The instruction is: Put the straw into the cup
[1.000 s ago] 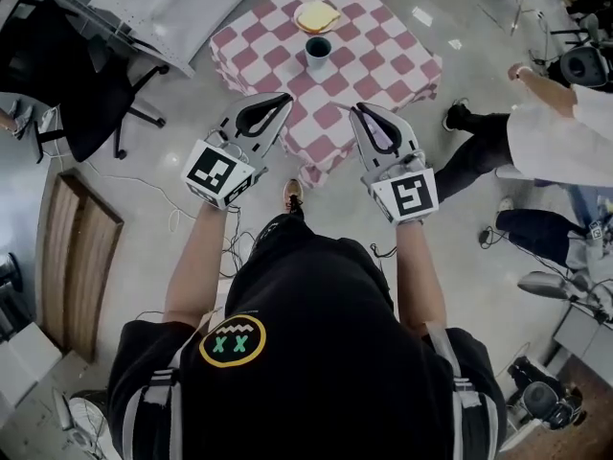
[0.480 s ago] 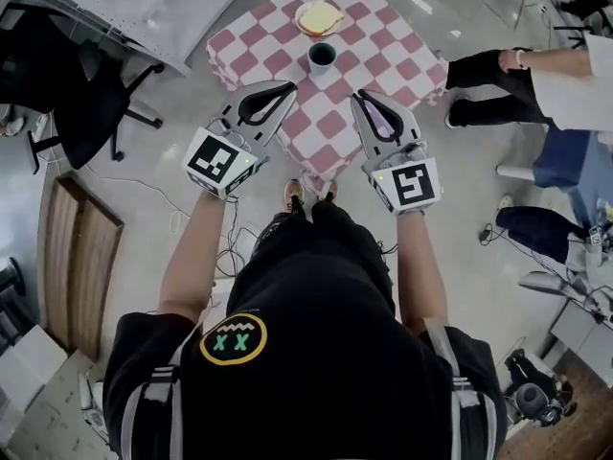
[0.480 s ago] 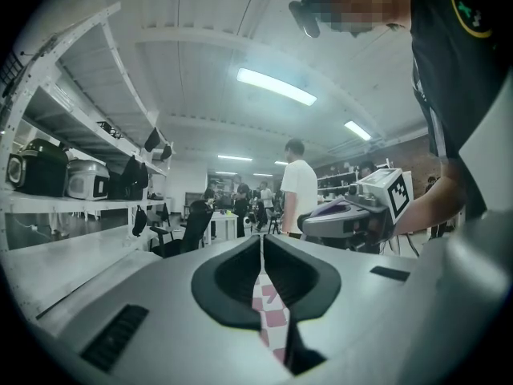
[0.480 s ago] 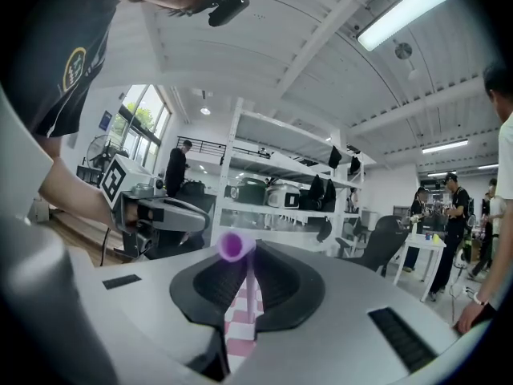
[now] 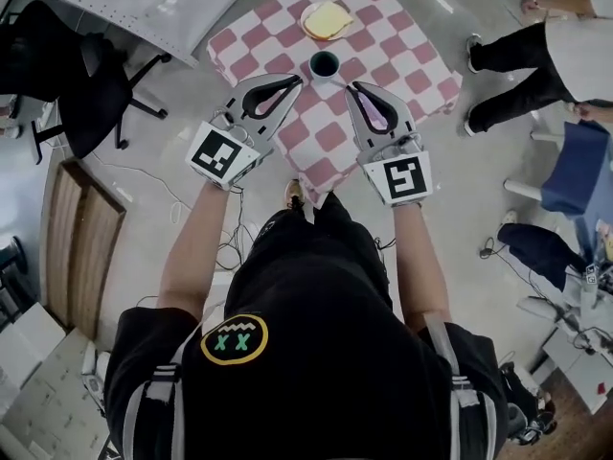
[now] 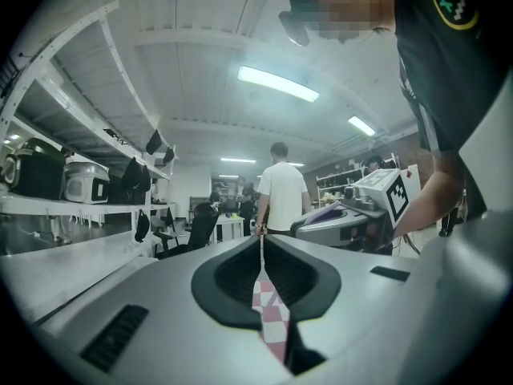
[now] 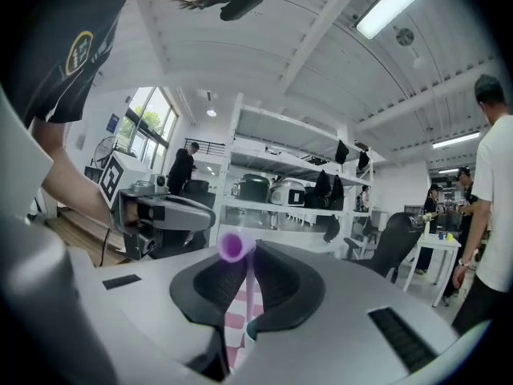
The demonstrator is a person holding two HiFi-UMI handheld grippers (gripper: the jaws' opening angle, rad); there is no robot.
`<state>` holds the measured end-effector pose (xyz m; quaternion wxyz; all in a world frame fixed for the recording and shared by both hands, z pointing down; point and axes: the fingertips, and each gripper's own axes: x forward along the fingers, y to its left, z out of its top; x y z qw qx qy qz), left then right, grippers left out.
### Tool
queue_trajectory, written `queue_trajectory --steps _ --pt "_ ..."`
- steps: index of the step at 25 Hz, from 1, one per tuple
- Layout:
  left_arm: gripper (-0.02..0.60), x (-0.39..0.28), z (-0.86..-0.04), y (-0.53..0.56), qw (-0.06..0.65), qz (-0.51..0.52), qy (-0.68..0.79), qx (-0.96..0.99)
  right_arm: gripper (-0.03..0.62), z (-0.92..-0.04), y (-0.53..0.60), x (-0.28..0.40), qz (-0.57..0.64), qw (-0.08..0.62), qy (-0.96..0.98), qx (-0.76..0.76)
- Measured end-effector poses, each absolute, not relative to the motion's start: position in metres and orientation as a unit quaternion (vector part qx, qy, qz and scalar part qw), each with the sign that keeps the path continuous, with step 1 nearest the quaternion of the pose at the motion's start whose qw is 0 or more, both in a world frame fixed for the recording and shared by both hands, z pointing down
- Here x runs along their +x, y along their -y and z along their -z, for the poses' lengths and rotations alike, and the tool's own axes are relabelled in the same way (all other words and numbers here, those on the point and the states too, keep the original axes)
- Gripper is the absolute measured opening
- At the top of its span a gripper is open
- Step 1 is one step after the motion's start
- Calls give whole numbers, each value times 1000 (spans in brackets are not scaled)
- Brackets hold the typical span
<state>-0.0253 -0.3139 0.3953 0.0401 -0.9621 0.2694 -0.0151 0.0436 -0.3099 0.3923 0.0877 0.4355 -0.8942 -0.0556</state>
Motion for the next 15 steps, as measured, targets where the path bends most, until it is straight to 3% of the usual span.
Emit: queue_trajectory --steps 15 --pt "29 12 -436 367 16 10 -293 -956 52 -472 380 51 32 123 899 419"
